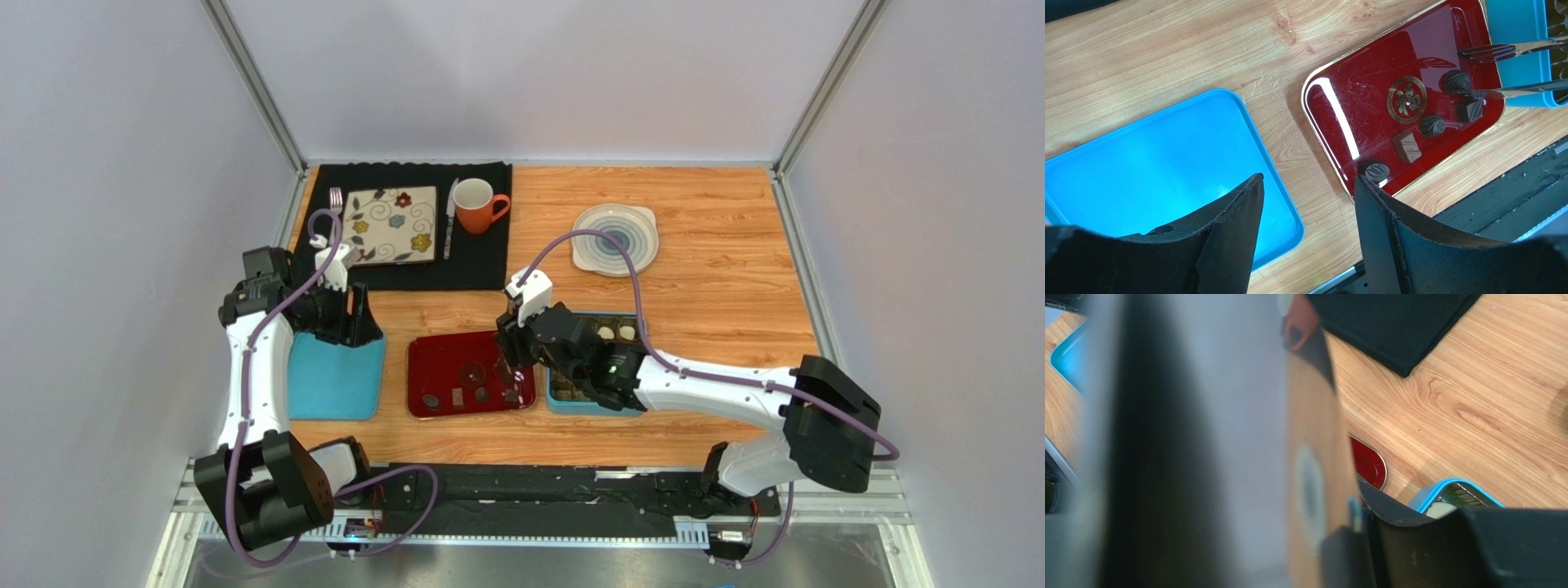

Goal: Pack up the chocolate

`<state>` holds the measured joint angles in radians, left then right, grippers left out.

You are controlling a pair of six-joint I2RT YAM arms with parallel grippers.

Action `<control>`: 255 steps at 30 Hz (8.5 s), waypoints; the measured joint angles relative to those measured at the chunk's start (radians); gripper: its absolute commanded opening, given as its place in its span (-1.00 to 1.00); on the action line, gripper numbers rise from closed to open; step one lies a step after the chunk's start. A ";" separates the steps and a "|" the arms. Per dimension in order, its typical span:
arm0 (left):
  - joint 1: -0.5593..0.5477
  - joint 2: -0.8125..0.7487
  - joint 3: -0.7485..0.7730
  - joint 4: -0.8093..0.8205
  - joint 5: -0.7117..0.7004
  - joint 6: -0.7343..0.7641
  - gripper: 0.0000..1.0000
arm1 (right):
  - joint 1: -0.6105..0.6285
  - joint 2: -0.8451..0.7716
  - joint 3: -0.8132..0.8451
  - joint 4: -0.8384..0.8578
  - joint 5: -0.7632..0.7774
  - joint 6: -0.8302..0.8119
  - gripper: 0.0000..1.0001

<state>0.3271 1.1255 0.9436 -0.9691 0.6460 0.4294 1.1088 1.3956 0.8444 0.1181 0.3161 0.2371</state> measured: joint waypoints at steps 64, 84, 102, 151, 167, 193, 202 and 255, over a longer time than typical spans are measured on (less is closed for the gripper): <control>0.000 -0.008 0.000 0.000 0.001 0.007 0.29 | -0.289 -0.724 -0.191 -0.444 0.271 -0.008 -0.39; 0.000 -0.008 0.000 0.000 0.001 0.007 0.28 | -0.301 -0.677 -0.198 -0.476 0.259 0.028 -0.24; 0.000 -0.007 0.000 0.005 0.000 0.007 0.29 | -0.053 -0.344 -0.001 -0.242 0.074 -0.050 -0.38; 0.035 0.021 -0.062 0.046 -0.025 0.007 0.28 | 0.192 0.374 0.373 0.059 -0.075 -0.024 -0.10; 0.035 0.011 -0.062 0.044 -0.023 0.008 0.27 | 0.192 0.406 0.374 0.055 -0.057 -0.024 -0.16; 0.035 0.010 -0.055 0.029 -0.023 0.024 0.26 | 0.027 -0.118 0.133 -0.060 0.123 -0.079 -0.50; 0.035 0.010 -0.053 0.026 -0.017 0.024 0.26 | -0.012 -0.366 -0.013 -0.216 0.200 -0.075 -0.50; 0.035 0.002 -0.053 0.021 -0.006 0.025 0.26 | -0.012 -0.384 -0.067 -0.314 0.170 -0.003 -0.29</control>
<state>0.3626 1.1278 0.8902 -0.9482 0.6395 0.4541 1.0966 1.0119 0.7773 -0.1963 0.4858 0.2340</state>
